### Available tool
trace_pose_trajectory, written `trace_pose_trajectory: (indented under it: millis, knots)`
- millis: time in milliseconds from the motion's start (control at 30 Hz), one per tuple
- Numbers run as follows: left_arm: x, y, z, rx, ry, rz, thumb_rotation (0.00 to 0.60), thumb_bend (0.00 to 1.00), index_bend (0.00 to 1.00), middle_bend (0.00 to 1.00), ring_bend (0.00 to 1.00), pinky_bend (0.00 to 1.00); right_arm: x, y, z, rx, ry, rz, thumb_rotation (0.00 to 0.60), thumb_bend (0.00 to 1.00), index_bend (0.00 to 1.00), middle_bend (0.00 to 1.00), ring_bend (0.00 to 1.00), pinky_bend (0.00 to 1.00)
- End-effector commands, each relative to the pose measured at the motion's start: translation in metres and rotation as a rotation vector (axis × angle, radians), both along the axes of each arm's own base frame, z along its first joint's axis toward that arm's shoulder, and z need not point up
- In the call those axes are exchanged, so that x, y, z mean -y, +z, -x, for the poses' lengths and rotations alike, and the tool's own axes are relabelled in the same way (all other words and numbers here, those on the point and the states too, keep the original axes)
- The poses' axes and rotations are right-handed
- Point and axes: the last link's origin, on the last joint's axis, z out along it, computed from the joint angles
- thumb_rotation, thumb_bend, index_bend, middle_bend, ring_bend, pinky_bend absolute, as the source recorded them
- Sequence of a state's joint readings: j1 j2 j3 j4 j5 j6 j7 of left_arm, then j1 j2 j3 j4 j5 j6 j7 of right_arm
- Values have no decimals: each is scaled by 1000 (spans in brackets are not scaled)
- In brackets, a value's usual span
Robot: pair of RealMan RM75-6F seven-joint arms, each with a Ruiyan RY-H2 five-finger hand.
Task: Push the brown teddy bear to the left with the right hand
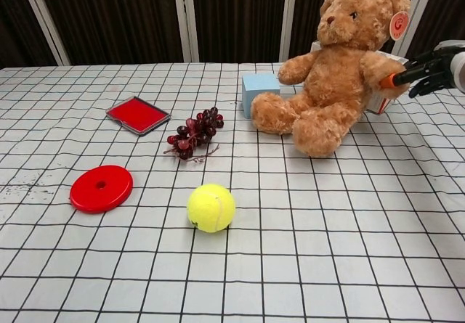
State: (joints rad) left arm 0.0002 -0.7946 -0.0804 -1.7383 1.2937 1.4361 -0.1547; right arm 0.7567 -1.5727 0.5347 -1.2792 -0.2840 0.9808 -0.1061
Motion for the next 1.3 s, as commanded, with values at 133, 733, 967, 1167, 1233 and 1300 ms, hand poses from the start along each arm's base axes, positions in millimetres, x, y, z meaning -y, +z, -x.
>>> trace_pose_trajectory:
  millis: [133, 733, 967, 1167, 1233, 1300]
  knots:
    - [0, -1, 0, -2, 0, 0, 600, 183, 254, 0, 9, 139, -8, -15, 18, 14, -41, -51, 600, 562, 726, 681, 644, 188]
    - [1, 0, -1, -2, 2, -3, 600, 184, 254, 0, 9, 139, -6, -12, 5, 23, 8, -24, 600, 562, 726, 681, 644, 188]
    - [2, 2, 0, 5, -1, -8, 600, 184, 254, 0, 9, 139, -2, -9, 4, 23, 13, -24, 600, 562, 726, 681, 644, 188]
    - [2, 2, 0, 7, -1, -8, 600, 183, 254, 0, 9, 139, -2, -4, -10, 5, 54, -13, 600, 562, 726, 681, 645, 188]
    - [2, 2, 0, 7, -1, -7, 600, 184, 254, 0, 9, 139, -5, -7, -7, 0, 44, -27, 600, 562, 726, 681, 644, 188]
    - [2, 2, 0, 8, -1, -7, 600, 184, 254, 0, 9, 139, -7, -12, 0, 7, 22, -43, 600, 562, 725, 680, 644, 188]
